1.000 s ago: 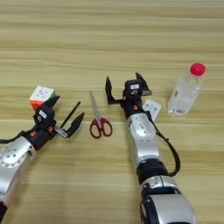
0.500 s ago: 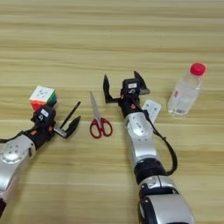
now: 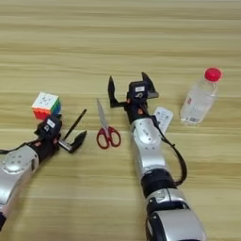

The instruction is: Move the objects on the table

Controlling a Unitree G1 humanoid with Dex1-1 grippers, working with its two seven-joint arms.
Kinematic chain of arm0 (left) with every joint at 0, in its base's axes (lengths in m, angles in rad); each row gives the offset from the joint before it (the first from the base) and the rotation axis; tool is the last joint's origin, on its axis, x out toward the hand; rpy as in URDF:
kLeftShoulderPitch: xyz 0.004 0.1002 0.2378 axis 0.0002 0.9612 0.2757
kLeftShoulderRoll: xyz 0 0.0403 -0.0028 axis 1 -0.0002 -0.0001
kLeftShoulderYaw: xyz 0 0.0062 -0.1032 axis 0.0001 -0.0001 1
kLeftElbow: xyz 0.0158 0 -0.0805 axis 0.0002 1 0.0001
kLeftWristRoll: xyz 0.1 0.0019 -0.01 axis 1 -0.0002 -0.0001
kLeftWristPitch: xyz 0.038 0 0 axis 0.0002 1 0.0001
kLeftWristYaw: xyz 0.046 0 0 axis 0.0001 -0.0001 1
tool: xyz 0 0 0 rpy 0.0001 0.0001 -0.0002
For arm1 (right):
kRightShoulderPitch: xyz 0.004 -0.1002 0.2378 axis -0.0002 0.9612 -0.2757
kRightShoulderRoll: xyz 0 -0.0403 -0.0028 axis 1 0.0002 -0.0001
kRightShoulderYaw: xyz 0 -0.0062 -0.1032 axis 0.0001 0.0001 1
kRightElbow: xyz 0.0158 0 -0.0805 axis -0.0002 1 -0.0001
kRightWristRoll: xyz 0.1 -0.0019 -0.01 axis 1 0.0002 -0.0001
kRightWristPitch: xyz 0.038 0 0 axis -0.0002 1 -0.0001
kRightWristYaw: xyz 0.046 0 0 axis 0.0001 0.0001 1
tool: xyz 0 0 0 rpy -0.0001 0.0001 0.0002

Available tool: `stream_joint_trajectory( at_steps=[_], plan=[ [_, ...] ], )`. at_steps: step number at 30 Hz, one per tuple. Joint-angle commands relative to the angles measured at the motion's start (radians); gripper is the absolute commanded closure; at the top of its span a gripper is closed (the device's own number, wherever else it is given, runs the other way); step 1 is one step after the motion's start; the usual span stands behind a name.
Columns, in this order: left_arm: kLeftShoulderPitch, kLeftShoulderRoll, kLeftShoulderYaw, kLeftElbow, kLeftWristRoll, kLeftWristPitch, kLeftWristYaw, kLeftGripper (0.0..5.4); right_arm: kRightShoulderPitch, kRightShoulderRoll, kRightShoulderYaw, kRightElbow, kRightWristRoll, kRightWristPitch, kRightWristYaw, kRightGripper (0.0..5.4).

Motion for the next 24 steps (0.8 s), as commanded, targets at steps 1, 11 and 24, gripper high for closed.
stream_joint_trajectory(
  at_steps=[1, 11, 24],
  plan=[
    [-0.003, 0.011, -0.005, -0.011, 0.018, 0.04, 0.008, 0.02, 0.016, 0.005, 0.004, -0.023, -0.005, 0.018, -0.011, 0.0],
    [-0.014, 0.015, 0.005, 0.029, 0.019, 0.099, 0.025, 0.02, 0.019, 0.007, 0.006, -0.034, -0.006, 0.026, -0.015, 0.0],
    [-0.026, 0.011, 0.013, 0.071, 0.011, 0.101, 0.026, 0.02, 0.021, 0.004, 0.013, -0.04, -0.005, 0.03, -0.019, 0.0]
  ],
)
